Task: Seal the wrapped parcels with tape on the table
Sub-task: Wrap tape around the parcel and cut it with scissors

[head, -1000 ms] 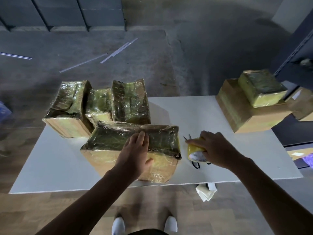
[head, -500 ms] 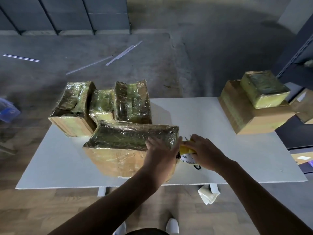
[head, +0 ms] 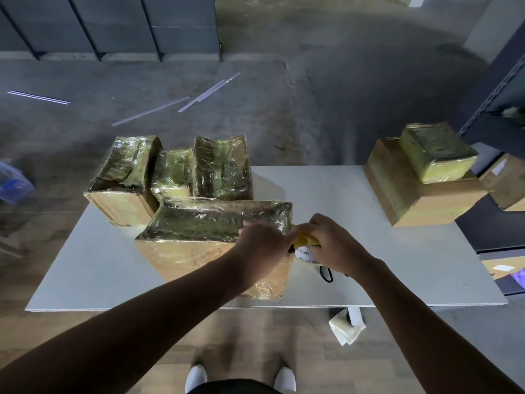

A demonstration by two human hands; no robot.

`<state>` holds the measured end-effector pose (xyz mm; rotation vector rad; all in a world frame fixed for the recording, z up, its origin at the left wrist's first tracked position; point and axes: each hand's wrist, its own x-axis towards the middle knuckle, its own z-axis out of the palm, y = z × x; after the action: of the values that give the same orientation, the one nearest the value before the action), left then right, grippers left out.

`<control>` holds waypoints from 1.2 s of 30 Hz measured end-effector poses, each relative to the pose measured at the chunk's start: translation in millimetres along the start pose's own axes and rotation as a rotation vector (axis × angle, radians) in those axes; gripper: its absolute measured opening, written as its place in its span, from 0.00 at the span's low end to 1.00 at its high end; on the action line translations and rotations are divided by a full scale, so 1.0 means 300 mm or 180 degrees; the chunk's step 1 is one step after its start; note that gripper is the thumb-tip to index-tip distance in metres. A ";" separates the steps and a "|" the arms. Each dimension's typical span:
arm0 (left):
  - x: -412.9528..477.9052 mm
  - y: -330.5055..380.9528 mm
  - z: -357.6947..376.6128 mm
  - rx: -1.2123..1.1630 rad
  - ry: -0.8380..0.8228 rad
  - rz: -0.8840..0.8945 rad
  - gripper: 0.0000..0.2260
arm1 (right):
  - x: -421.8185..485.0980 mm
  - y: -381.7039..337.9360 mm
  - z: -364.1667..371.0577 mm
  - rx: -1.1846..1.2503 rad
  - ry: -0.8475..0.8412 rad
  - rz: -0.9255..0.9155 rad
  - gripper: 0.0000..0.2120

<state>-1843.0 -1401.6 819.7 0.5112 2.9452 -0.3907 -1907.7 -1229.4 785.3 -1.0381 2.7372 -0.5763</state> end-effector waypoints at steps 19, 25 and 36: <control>-0.507 -0.425 0.204 -0.2375 0.2099 -0.1727 0.34 | 0.384 -0.613 -0.085 0.1515 0.0908 -0.1205 0.23; -0.565 -0.573 0.251 -0.1272 0.2025 -0.1526 0.37 | 0.457 -0.697 0.030 0.1179 0.0612 -0.1407 0.30; -0.548 -0.684 0.309 -0.1349 0.1921 -0.1337 0.36 | 0.488 -0.619 -0.167 0.0549 0.0162 -0.1035 0.31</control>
<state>-1753.1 -1665.0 805.7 -0.0720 3.5559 0.4377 -1918.8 -1439.0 905.0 -1.4504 2.5176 -0.8792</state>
